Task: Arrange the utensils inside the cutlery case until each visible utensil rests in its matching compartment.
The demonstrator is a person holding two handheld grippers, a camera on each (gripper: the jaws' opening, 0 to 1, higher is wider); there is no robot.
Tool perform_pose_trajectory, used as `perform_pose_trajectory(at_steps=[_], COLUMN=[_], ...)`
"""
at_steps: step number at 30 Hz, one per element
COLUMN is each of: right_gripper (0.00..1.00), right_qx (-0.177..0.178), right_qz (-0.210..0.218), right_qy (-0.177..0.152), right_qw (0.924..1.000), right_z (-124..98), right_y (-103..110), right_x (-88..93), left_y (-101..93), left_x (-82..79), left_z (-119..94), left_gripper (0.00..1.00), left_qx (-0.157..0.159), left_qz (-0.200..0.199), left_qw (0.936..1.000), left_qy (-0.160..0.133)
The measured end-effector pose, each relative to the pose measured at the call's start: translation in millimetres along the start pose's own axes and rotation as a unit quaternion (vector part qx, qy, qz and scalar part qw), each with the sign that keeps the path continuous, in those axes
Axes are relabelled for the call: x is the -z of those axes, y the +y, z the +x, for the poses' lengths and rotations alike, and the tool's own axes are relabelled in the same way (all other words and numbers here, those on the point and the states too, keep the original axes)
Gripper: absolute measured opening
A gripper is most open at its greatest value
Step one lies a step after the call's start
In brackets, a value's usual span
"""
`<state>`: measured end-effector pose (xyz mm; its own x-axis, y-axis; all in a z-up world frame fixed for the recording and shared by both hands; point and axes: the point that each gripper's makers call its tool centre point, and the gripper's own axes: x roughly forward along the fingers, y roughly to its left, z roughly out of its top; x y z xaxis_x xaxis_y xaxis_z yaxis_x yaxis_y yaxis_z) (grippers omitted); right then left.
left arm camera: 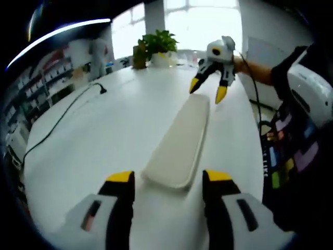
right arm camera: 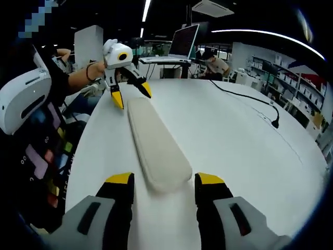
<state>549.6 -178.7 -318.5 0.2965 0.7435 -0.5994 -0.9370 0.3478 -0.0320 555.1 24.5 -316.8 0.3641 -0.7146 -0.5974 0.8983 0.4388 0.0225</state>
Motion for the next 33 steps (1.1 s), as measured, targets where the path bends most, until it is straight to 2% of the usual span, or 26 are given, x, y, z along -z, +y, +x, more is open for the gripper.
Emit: perform_pose_trajectory(at_steps=[8, 11, 16, 19, 25, 33], right_gripper=[0.48, 0.47, 0.45, 0.45, 0.4, 0.38], right_qx=[0.011, 0.016, 0.017, 0.022, 0.032, 0.029], right_qz=[0.013, 0.018, 0.021, 0.026, 0.037, 0.051], right_qy=[-0.03, -0.035, -0.048, -0.055, -0.07, -0.082], right_qw=[0.9994, 0.9991, 0.9985, 0.9979, 0.9964, 0.9949], right_z=[5, 7, 10, 13, 15, 15], right_y=[-2, 0, 0, -1, -6, -4], right_x=[0.9, 3.7, 2.7, 2.2, 2.5, 3.2], left_y=[-5.0, -6.2, -4.2, -2.3, -2.3, -2.7], left_x=[6.4, 5.2, 5.3, 3.7, 3.7, 2.9], left_z=[9, 11, 12, 12, 14, 13], left_gripper=[0.56, 0.56, 0.55, 0.5, 0.51, 0.5], left_qx=[0.004, 0.004, -0.004, 0.0, -0.008, -0.011], left_qz=[-0.022, -0.031, -0.028, -0.059, -0.059, -0.058], left_qw=[0.9995, 0.9988, 0.9985, 0.9966, 0.9957, 0.9949], left_qy=[-0.021, -0.039, -0.047, -0.058, -0.071, -0.083])
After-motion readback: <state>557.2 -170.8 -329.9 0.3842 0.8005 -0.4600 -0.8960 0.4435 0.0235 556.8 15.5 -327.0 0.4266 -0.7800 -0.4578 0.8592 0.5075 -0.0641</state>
